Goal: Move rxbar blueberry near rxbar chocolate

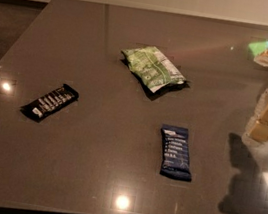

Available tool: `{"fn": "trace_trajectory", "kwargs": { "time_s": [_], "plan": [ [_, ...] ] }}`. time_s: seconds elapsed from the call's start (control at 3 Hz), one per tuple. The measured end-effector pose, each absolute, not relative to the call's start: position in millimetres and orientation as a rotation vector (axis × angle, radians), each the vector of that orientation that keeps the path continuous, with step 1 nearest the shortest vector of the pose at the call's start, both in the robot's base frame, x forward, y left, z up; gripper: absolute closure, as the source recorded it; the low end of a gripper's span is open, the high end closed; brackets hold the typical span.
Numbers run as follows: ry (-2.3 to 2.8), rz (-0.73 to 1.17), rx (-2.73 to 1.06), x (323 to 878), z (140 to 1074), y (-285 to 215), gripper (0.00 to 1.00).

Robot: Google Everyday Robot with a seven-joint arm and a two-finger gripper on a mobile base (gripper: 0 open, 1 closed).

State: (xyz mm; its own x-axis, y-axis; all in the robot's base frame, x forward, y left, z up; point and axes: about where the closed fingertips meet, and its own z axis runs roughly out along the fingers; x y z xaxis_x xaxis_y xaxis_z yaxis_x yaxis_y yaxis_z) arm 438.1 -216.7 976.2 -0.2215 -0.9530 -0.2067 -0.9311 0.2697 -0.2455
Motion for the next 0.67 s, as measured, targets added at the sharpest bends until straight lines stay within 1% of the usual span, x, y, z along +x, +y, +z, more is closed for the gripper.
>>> {"fn": "trace_trajectory", "kwargs": {
  "time_s": [0.67],
  "plan": [
    [2.242, -0.092, -1.701, 442.4, 974.1, -213.4, 0.0]
  ]
}}
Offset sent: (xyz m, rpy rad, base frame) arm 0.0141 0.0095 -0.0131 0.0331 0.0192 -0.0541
